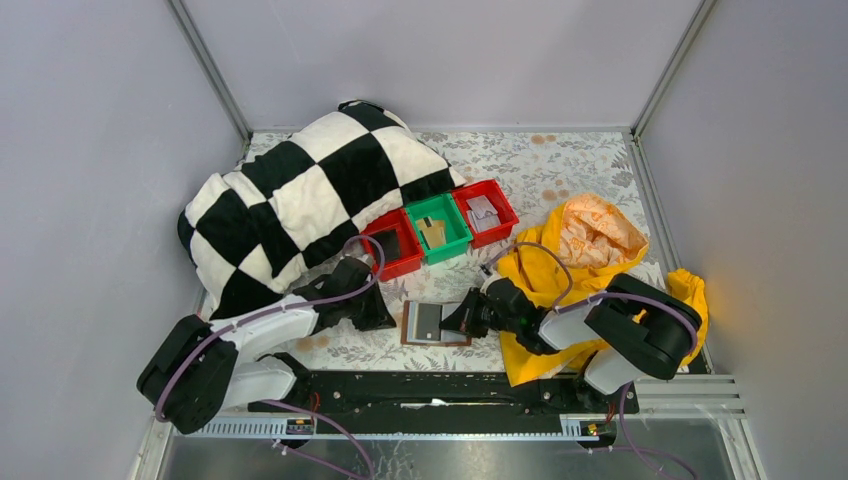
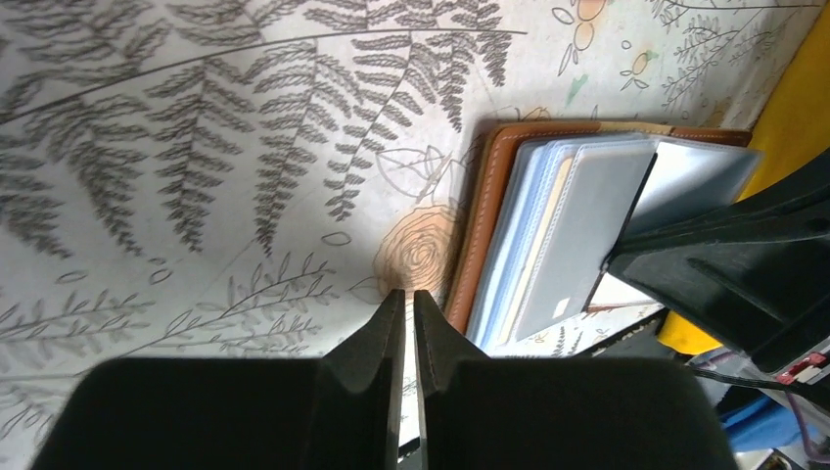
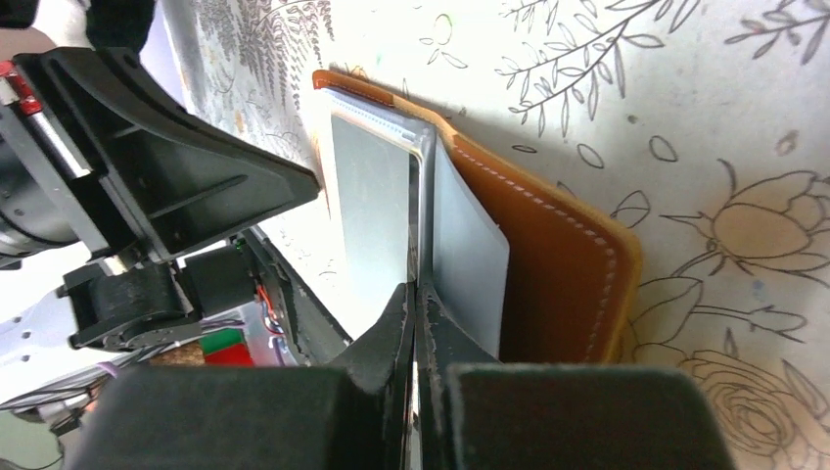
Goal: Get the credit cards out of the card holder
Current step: Remove the credit card from the card holder.
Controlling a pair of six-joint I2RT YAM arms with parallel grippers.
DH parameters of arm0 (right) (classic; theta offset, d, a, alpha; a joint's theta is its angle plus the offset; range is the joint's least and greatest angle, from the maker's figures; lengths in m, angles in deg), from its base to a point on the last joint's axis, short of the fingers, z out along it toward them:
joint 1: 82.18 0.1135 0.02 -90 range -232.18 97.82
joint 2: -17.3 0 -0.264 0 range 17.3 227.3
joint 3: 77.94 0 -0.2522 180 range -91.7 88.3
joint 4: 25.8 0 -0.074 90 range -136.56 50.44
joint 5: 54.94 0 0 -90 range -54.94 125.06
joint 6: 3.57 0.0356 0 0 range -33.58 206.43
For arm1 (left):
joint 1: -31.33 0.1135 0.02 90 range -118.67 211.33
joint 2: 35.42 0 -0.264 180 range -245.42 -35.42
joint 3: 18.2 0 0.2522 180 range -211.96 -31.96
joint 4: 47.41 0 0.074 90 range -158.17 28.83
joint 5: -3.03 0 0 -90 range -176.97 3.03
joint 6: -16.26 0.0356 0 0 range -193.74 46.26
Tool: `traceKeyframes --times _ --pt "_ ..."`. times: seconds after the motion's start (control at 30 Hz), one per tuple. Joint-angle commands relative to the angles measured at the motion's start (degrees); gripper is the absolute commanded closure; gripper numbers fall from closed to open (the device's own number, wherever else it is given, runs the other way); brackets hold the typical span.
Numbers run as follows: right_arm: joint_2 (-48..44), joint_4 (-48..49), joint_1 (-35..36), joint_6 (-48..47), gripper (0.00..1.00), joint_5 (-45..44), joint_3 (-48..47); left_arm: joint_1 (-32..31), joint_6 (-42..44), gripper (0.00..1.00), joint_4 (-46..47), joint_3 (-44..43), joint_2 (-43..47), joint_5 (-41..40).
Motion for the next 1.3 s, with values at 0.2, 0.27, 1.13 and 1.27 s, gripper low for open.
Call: traceKeyframes --times 0.2,0.27,1.13,1.27 --pt "-3.7 -10.9 -1.2 -8.5 1.0 0.0 -4.3 -0.7 1.5 0.83 1.6 -4.5 5.7 -1.5" --pt "-3.6 -11.3 -1.3 -9.1 1.0 0.2 -4.8 -1.8 1.9 0.82 3.4 -5.5 4.5 -0.5" --pt "-1.6 -9.7 -4.3 -9.7 1.0 6.5 -4.4 -4.7 1.1 0.84 6.8 -6.5 -10.8 -0.9" --pt "-2.6 -9.9 -4.8 -10.0 1.0 8.3 -3.8 -4.6 0.7 0.86 4.6 -6.2 -12.7 -1.9"
